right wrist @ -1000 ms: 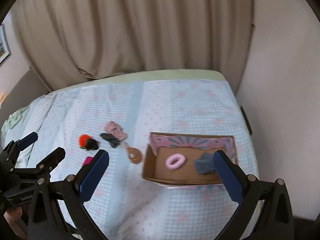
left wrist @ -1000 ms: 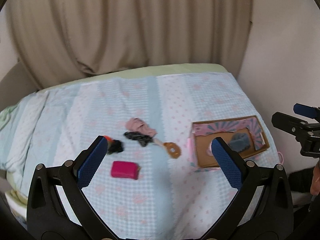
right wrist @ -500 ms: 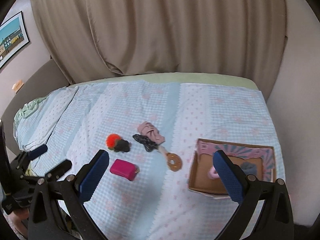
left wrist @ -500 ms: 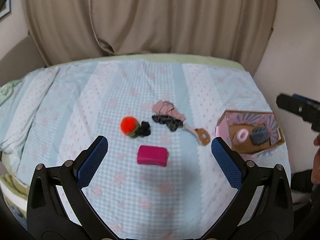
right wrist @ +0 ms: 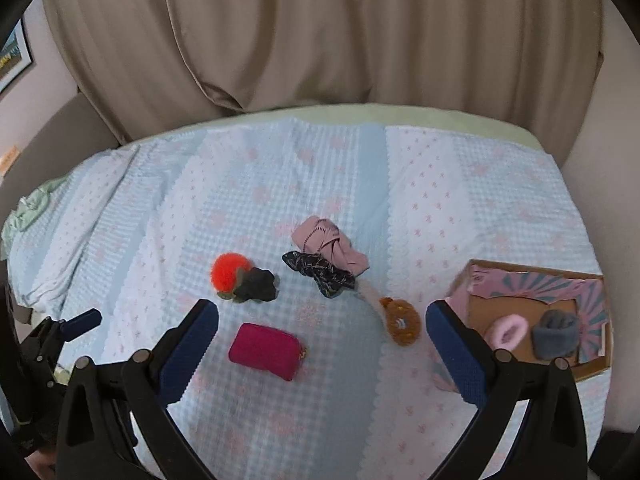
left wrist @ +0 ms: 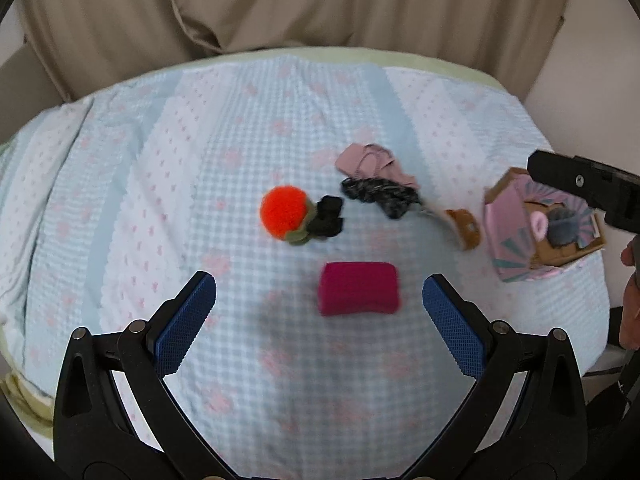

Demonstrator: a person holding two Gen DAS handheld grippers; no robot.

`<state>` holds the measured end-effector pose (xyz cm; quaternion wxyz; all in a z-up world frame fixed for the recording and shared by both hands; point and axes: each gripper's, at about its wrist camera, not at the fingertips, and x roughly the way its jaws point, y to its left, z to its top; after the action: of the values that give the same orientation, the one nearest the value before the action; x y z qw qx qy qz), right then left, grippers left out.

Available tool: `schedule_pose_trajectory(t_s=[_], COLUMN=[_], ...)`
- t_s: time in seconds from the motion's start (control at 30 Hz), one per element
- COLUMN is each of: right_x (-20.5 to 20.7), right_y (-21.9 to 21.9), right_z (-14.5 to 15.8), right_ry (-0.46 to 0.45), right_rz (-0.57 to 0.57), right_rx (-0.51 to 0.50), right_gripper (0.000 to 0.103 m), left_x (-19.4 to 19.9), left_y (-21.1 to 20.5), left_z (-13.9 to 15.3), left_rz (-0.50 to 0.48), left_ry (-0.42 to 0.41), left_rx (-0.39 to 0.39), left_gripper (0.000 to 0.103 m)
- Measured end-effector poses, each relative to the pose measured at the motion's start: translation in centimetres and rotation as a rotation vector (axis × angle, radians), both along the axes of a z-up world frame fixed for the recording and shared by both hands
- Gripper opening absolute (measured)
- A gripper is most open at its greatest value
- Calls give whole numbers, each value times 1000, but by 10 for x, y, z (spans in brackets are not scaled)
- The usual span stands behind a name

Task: Organize soft objects
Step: 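Grasp the orange pompom with the left tool while the right tool grasps the black scrunchie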

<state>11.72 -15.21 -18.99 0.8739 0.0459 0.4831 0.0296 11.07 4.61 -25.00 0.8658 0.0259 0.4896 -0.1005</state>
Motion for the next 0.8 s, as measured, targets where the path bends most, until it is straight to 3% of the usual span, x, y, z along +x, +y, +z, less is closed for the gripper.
schedule_pose_trajectory(t_s=[0.13,0.33,0.5,0.63,0.8], right_x=[25,60,86,102,115], right_y=[10,19,23,25,26], right_z=[-42,-94,-136,-166,-197], right_ry=[33,55,62,80,94], right_rz=[-20,-107,-181,-225,-271], right_rx=[-11,-11,-20,-17,-3], right_gripper=[103,103,103,94,94], left_x=[32,96,140,171,191], left_y=[21,54,59,64,62], left_z=[-37,-90,-127,-160,-188], left_rz=[16,56,77,118,138], left_ry=[25,68,101,144,182], left_rx=[0,-62,-107,-170,-232], left_gripper=[103,103,103,102,101])
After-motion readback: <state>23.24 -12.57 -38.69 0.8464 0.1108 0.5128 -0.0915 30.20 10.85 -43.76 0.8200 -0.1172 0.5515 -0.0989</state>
